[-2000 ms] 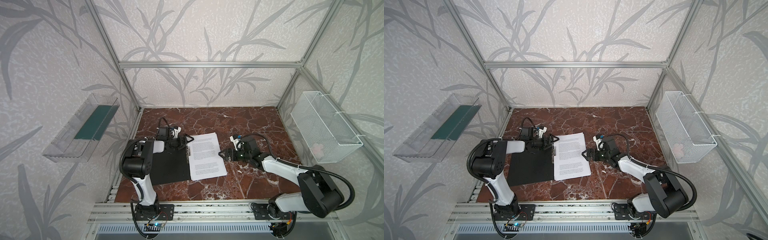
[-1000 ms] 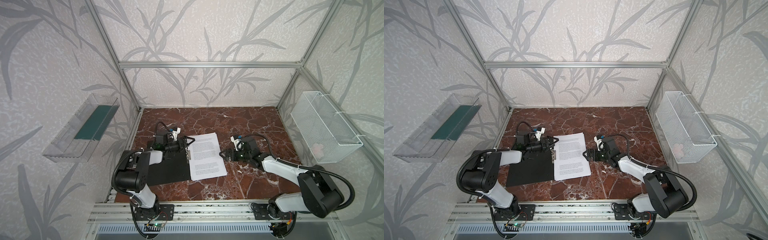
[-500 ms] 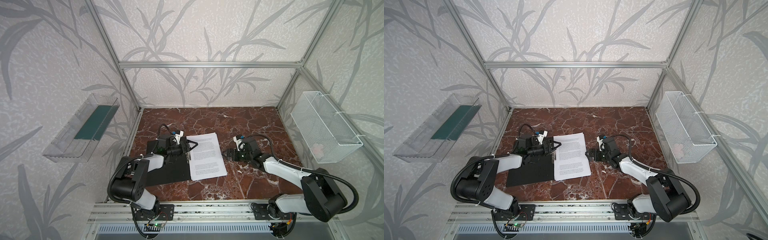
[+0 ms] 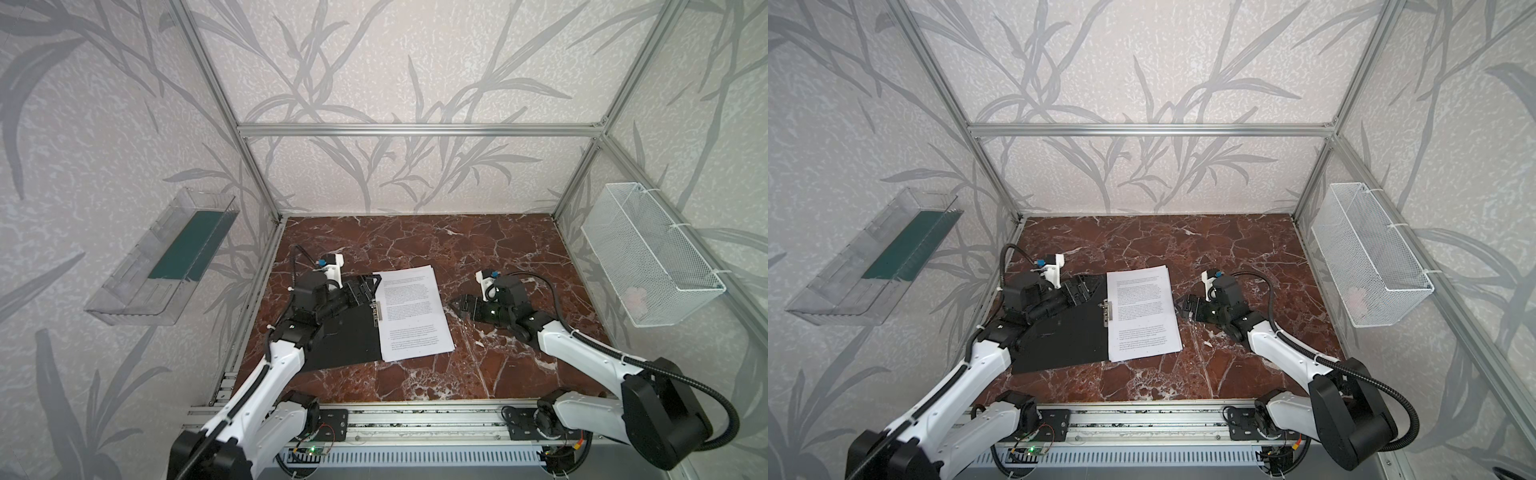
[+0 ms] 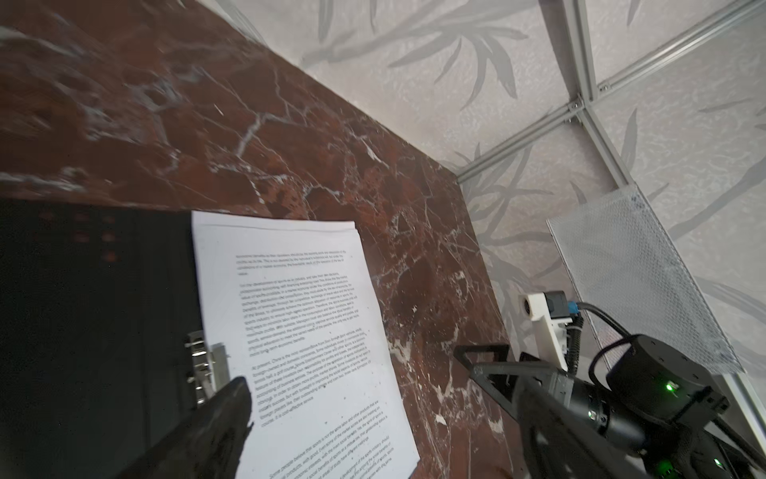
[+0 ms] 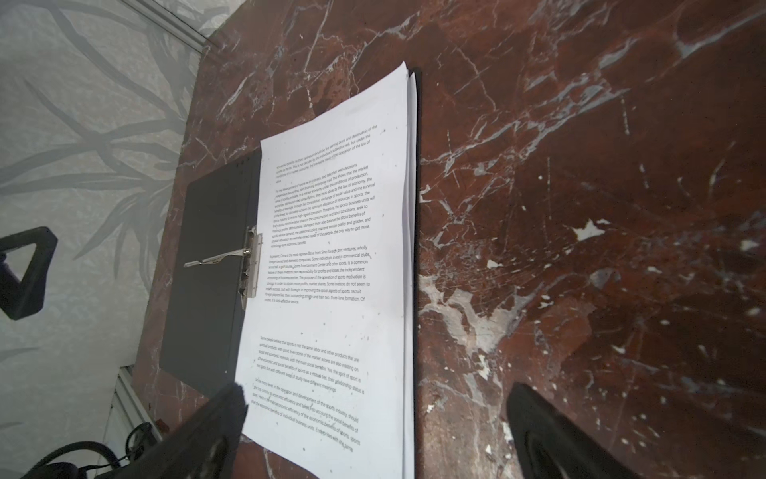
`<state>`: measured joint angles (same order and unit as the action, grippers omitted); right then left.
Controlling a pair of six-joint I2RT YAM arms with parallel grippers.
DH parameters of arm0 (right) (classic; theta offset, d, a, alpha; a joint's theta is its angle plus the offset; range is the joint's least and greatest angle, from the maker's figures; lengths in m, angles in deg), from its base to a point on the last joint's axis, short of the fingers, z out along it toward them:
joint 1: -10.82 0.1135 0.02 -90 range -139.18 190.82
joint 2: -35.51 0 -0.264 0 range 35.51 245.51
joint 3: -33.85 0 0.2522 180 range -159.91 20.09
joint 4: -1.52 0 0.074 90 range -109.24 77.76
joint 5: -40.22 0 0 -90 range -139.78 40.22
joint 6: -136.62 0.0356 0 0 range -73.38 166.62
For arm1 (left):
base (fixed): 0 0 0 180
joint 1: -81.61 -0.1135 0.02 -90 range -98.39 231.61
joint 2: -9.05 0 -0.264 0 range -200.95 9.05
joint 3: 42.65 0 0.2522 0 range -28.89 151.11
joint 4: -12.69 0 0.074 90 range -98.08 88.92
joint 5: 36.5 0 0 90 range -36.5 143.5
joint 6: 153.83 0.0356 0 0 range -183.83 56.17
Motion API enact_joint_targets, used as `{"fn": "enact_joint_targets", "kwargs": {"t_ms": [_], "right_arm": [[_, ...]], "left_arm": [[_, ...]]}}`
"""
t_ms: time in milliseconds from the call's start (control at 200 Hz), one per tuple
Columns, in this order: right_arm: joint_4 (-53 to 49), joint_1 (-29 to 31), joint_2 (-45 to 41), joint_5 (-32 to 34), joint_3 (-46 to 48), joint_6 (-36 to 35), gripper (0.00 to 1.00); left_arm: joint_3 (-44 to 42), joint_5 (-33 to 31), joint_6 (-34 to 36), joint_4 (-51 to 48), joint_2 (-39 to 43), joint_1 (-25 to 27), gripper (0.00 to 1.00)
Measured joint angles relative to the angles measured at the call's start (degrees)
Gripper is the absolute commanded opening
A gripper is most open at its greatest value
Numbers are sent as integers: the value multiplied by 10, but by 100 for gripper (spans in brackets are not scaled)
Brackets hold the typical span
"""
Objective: Put the files into the folder
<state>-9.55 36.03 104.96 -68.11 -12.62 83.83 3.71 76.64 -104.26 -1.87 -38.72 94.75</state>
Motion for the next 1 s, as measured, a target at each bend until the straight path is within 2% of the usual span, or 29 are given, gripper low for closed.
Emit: {"fn": "enact_joint_targets", "kwargs": {"t_ms": [75,180,370,500,595,710,1000], "right_arm": [[0,16,-4,11,-1,23,89],[-10,83,20,36,-30,57,86],[17,200,125,74,-148,139,76],[52,248,207,89,-204,215,61],[62,269,269,97,-245,267,52],[60,283,336,104,-297,319,46],[43,297,384,132,-370,407,43]], "left_arm": [[-18,-54,-1,-54,77,0,99],[-56,-99,-8,-107,146,0,99],[-130,-151,-22,-156,155,0,99],[-180,-157,-37,-144,154,0,99],[-220,-157,-51,-129,167,0,99],[-234,-160,-57,-132,189,0,99],[-233,-173,-58,-143,242,0,99]]}}
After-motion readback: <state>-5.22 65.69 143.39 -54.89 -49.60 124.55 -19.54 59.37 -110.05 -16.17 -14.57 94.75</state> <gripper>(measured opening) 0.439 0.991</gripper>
